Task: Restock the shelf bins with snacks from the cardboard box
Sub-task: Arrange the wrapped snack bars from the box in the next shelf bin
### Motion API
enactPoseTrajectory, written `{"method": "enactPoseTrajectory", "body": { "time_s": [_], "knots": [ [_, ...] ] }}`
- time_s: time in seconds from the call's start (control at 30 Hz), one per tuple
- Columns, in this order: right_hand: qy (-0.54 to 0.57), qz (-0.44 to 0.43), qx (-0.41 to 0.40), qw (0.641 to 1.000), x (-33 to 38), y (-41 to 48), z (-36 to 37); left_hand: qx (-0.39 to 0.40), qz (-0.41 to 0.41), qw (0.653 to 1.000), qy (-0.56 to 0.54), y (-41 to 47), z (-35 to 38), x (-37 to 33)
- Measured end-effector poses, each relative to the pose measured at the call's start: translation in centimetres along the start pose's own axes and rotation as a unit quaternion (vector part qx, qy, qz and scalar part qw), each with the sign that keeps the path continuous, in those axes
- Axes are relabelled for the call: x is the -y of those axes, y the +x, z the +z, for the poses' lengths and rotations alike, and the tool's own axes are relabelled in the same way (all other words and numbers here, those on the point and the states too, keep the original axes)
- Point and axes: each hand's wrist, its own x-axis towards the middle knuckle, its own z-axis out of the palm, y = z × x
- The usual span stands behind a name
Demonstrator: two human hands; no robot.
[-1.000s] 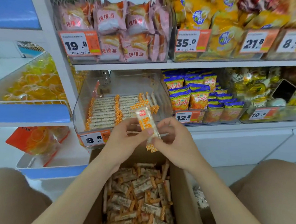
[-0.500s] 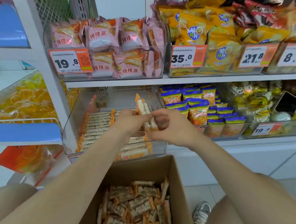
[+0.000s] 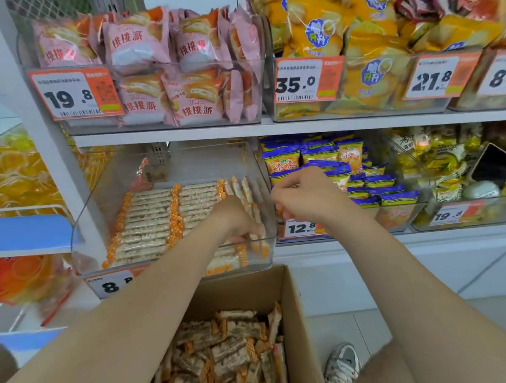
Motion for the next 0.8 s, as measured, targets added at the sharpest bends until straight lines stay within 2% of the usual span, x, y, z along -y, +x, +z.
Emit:
{"method": "enactPoseTrajectory", "body": {
  "time_s": [0.03,0.1,0.33,0.43,0.47,0.53,0.63,0.73,0.8],
  "knots": [
    [-0.007,0.004,0.007,1.0,0.0,0.1,0.0,-0.016,0.024,0.997,0.069,-0.2,0.3,-0.2],
    [-0.016,0.009,0.015,1.0,0.1,0.1,-0.1,-0.029,0.046,0.99,0.127,0.2,0.9,-0.4],
    [-0.025,-0.008,0.006,1.0,0.0,0.0,-0.6,-0.069,0.088,0.975,0.192,0.5,1.4,-0.9],
    [-0.059,-0.048,-0.011,0.997,0.2,-0.7,-0.3,-0.075,0.121,0.969,0.201,0.4,1.1,0.2],
    [-0.069,-0.066,-0.017,0.995,0.2,-1.1,-0.2,-0.081,0.148,0.969,0.179,-0.1,0.7,0.8],
    [-0.066,-0.091,-0.015,0.994,0.3,-2.1,0.2,-0.101,0.229,0.966,0.065,-2.1,-0.1,2.6],
    [-0.052,-0.12,0.037,0.991,0.4,-3.9,0.7,-0.114,0.323,0.933,-0.108,-7.7,-0.5,5.6],
    [-0.077,-0.144,0.156,0.974,0.1,-6.0,1.2,-0.104,0.314,0.923,-0.195,-11.5,0.6,8.9],
    [-0.114,-0.128,0.246,0.954,-0.5,-7.4,2.3,-0.021,0.277,0.945,-0.172,-12.4,2.2,11.4]
  ]
}}
